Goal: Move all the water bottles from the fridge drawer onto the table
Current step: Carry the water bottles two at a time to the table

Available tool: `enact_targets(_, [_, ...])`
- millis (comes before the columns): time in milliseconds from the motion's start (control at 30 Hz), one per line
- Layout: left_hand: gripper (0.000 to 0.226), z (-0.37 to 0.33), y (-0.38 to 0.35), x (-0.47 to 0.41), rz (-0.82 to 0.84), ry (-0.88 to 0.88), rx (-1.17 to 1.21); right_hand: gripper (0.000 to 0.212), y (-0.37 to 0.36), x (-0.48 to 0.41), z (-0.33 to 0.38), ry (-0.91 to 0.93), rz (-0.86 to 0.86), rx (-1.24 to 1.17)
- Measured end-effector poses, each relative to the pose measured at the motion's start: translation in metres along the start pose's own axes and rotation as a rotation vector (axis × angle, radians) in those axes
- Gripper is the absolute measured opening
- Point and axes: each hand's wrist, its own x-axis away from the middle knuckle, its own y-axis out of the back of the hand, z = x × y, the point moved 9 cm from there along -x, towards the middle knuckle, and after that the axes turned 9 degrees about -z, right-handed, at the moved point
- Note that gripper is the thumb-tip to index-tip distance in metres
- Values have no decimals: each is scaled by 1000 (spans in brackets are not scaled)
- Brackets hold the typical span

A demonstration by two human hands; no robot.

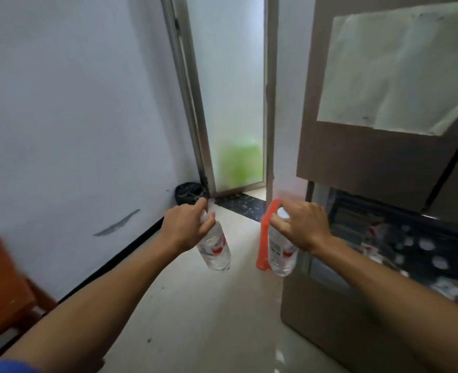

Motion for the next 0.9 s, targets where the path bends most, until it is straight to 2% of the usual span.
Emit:
enact_targets(133, [31, 109, 39, 79, 59, 70, -130, 35, -66, 10, 129, 159, 105, -65])
enact_targets(300, [30, 246, 92, 190, 114, 287, -271, 34, -136, 31, 293, 386, 216, -181])
enact_targets(400, [29, 314, 129, 257, 93, 435, -327, 34, -173, 46, 399, 518, 288, -275])
enact_targets(533, [25, 394, 182, 345, 56, 634, -408, 35, -211, 64, 533, 708, 297, -372])
enact_targets(700, [27, 487, 236, 443, 94, 860, -568, 37, -261, 96, 688, 918, 347, -510])
enact_targets(833, [27, 550, 278, 511, 124, 1018, -617, 33, -280, 113, 805, 1046, 365, -655])
enact_targets(900, [27, 574, 302, 543, 86, 1098, -648, 32, -290, 122, 861, 1120, 372, -658])
